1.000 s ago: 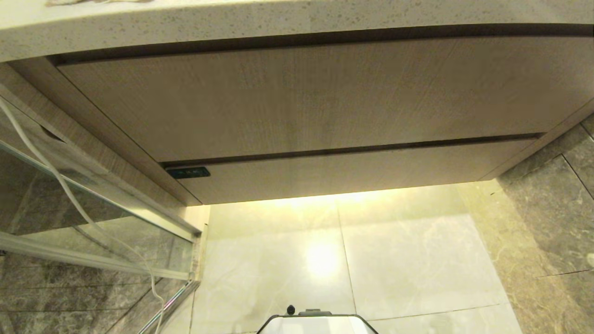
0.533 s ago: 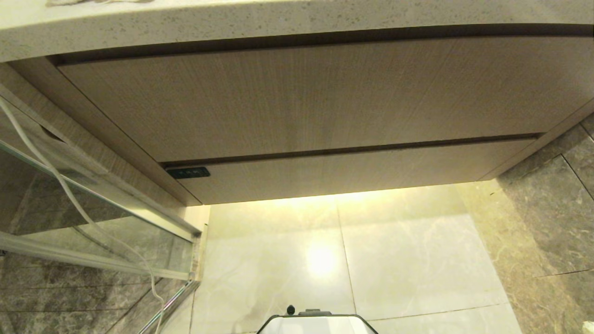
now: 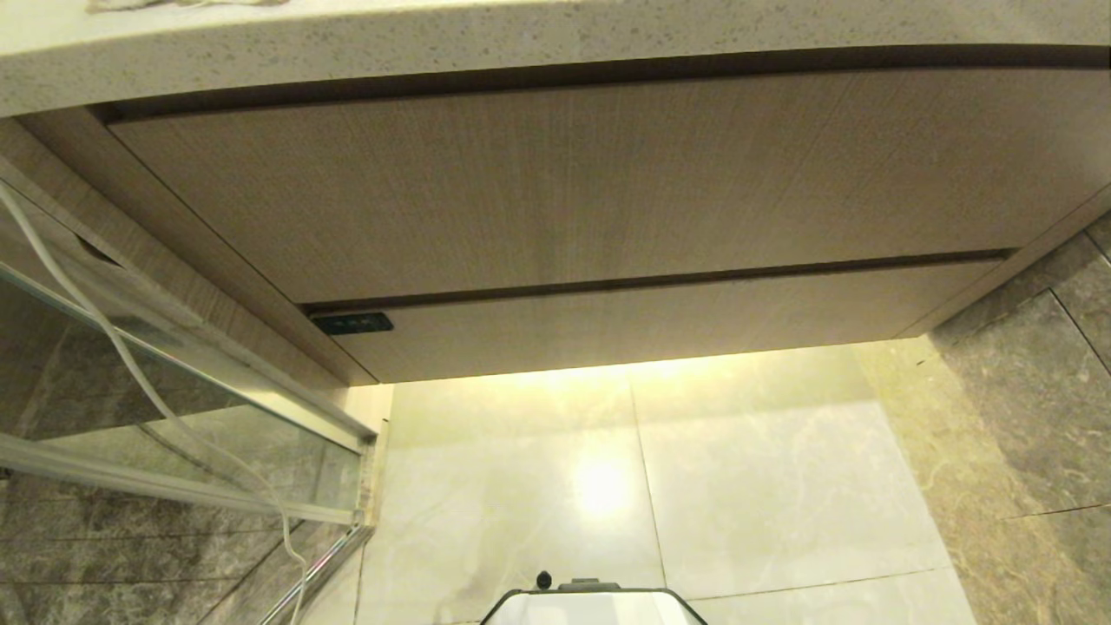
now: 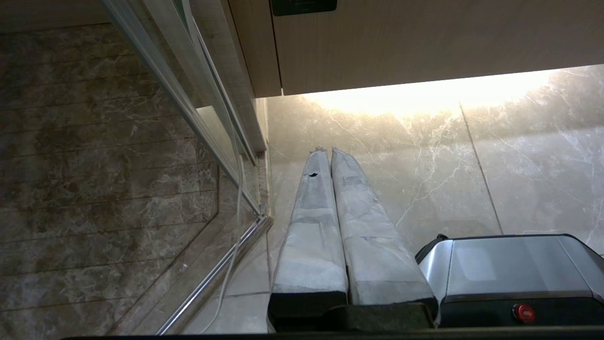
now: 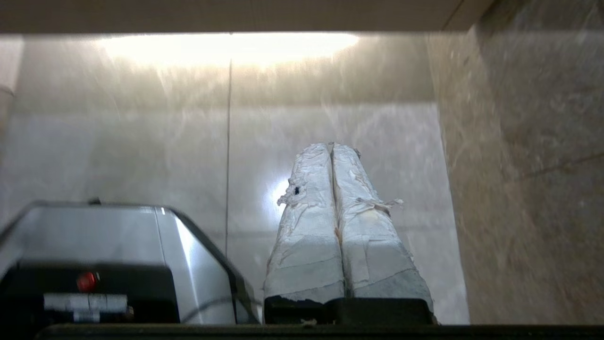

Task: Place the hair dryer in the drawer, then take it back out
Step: Pull open the drawer

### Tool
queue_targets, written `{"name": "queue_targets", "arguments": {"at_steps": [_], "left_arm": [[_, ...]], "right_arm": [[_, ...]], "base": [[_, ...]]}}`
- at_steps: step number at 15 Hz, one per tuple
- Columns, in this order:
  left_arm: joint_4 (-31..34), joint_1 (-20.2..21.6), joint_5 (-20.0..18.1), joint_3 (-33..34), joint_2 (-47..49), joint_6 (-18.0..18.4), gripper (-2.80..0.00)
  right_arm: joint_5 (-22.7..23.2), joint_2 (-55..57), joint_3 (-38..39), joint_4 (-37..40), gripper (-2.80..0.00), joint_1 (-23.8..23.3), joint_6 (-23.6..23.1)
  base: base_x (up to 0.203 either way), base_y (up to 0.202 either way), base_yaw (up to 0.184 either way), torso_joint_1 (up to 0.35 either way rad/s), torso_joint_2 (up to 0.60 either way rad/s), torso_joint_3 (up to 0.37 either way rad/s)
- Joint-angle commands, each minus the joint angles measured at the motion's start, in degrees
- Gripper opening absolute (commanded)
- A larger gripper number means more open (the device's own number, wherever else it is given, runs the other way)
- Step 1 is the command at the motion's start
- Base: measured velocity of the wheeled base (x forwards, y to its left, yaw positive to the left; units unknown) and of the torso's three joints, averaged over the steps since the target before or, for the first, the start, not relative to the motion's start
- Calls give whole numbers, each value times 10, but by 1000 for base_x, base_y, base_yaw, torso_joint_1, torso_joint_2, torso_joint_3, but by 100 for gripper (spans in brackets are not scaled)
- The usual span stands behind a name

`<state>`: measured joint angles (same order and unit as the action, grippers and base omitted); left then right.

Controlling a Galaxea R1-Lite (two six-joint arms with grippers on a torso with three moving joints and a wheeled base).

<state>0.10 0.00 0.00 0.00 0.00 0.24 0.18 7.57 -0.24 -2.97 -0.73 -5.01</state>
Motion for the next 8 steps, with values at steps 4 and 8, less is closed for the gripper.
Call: {"name": "queue_targets", "arguments": {"at_steps": [4,8], "left_arm": [[0,0,0,1,0,0,-280],[0,0,0,0,0,0,-280]], "right_arm": [[-2,-77,2,29,-280,6,70],[-3,-77,3,24,-280,6,73]], "base": [[0,0,0,0,0,0],[0,0,0,0,0,0]]}}
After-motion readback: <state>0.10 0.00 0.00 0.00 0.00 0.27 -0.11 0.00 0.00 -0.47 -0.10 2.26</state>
